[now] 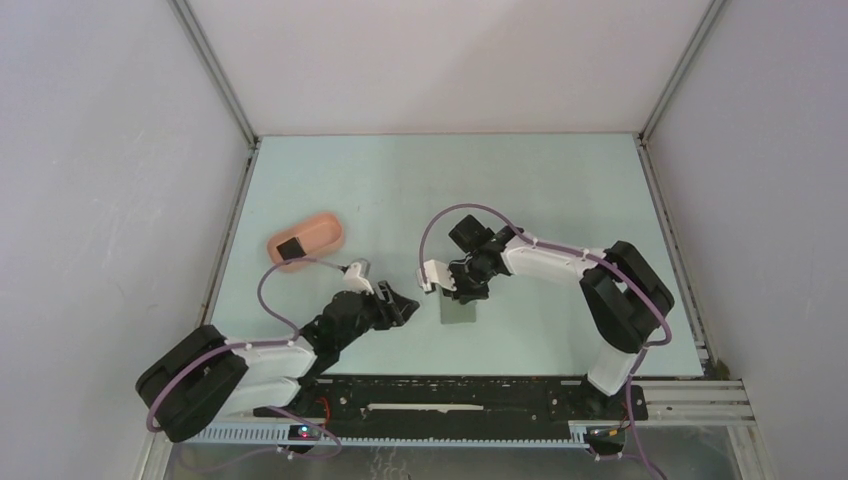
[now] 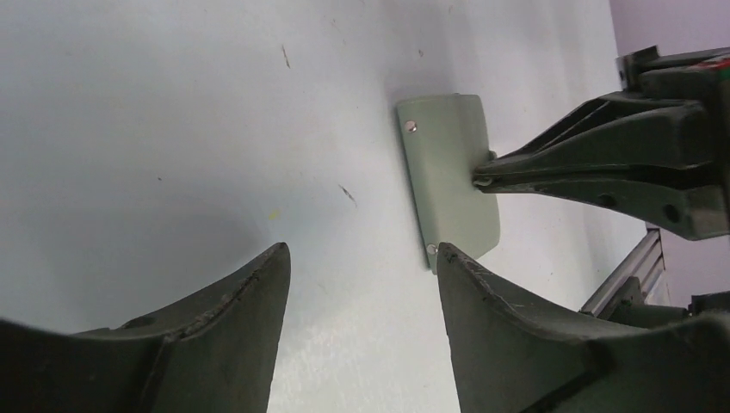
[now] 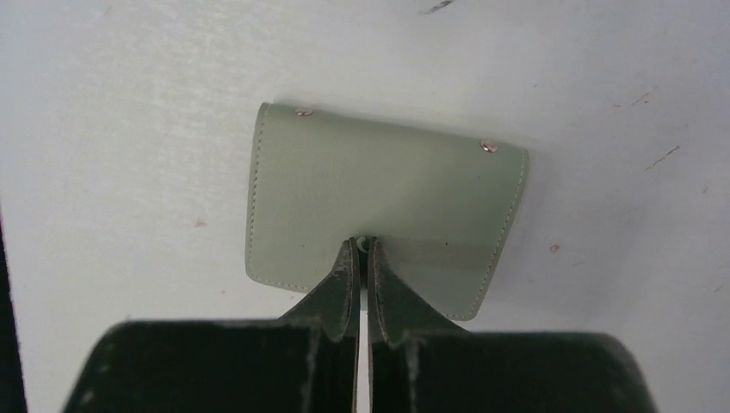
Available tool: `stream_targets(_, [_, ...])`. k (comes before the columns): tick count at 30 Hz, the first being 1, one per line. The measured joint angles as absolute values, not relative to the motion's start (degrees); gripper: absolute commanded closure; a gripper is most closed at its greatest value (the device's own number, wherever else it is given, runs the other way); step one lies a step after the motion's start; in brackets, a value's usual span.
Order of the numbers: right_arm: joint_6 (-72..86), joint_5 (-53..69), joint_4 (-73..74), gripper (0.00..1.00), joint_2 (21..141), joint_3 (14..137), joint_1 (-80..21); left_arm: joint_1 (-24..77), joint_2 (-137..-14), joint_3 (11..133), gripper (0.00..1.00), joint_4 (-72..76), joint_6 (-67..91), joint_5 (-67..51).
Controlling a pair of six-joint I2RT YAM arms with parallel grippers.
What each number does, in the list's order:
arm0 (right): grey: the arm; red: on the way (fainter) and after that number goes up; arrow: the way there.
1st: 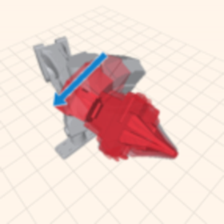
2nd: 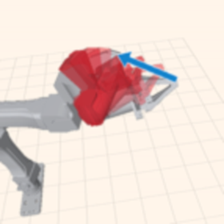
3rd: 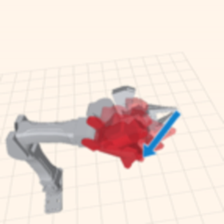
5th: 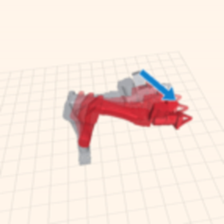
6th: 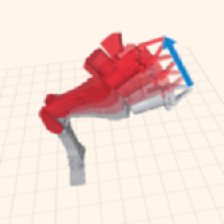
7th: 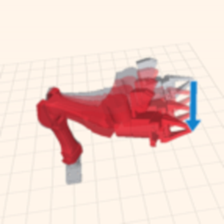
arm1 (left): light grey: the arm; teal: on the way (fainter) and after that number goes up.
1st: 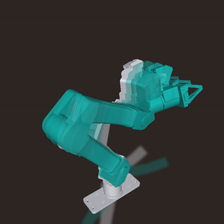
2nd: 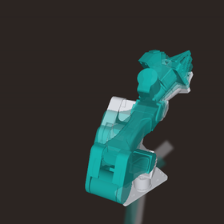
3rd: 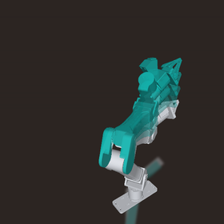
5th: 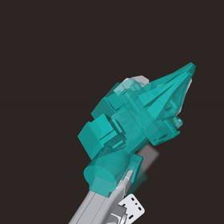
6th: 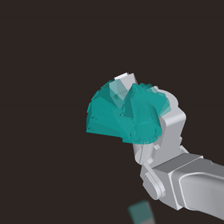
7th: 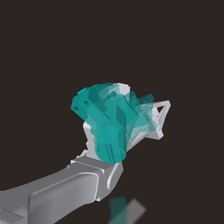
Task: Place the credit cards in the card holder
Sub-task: Open the card holder at the center of the board.
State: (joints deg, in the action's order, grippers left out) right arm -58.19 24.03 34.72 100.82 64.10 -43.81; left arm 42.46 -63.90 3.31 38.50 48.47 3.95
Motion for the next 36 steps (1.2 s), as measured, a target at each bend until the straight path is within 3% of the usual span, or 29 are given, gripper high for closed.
stream_targets(8, [-59.7, 32.3, 36.0, 1.0, 93.6, 61.5, -39.7, 44.5, -68.6, 7.2, 0.26, 40.8, 47.7, 1.8])
stream_targets(20, [-54.2, 48.6, 37.3, 1.0, 92.2, 62.3, -32.6, 45.5, -67.8, 7.3, 0.06, 45.1, 46.1, -1.7])
stream_targets(36, [-44.0, 53.3, 34.1, 1.0, 94.7, 63.2, -30.4, 50.6, -75.3, 14.9, 0.05, 43.6, 43.9, -1.7])
